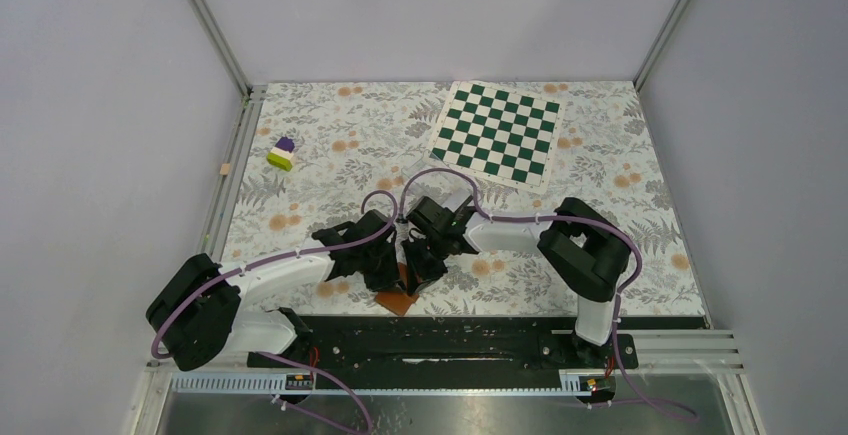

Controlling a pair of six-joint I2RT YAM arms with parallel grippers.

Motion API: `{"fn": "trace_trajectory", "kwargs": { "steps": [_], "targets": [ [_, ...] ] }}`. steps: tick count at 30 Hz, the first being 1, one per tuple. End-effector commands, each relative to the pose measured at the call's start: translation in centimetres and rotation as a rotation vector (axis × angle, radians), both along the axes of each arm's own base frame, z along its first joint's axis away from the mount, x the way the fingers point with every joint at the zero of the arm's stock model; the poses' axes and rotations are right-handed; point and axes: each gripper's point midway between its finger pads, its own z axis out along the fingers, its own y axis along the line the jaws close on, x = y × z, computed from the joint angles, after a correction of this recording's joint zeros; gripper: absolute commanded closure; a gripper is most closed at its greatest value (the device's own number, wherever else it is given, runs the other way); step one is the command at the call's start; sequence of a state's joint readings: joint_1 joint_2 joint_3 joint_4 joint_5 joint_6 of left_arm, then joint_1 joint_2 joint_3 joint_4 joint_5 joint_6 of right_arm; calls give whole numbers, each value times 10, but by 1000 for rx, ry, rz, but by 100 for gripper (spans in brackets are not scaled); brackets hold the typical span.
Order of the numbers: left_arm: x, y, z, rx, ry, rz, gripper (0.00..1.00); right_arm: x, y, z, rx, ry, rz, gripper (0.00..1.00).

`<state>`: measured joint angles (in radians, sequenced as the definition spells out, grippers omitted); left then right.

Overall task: Put the credit cards into the card holder
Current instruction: Close the card holder at the center of the board.

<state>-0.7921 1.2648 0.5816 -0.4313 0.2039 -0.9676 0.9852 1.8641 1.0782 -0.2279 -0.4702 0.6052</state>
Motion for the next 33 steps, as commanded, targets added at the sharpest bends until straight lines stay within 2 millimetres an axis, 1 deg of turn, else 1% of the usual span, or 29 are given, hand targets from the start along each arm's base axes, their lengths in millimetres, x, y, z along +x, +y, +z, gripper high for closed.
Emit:
{"fn": "trace_trajectory", "kwargs": {
  "steps": [1, 2, 4, 8, 10, 14, 19, 21, 28, 33],
  "targets": [
    [2, 8, -1, 52, -15, 2, 94, -2, -3, -14, -63, -36, 21, 100],
    [3, 6, 2, 46, -22, -1, 89, -2, -5, -16, -77, -37, 21, 100],
    [9, 2, 14, 16, -60, -7, 78, -3, -9, -20, -101, -38, 21, 100],
    [18, 2, 35, -3, -129, 1, 63, -5, -13, -26, -129, -30, 22, 100],
    [21, 6, 37, 6, -139, -1, 59, -5, -14, -27, -136, -28, 23, 100],
    [19, 9, 28, 18, -113, -24, 56, -5, -13, -27, -144, -28, 27, 100],
    [14, 9, 14, 29, -76, -50, 55, -6, -13, -30, -151, -22, 30, 100],
    [14, 10, 12, 38, -76, -49, 55, -6, -13, -30, -155, -19, 31, 100],
    [15, 8, 8, 47, -57, -59, 68, -6, -14, -33, -173, -13, 30, 100],
    [13, 6, 6, 47, -41, -76, 73, -4, -12, -29, -173, -19, 26, 100]
  ]
}}
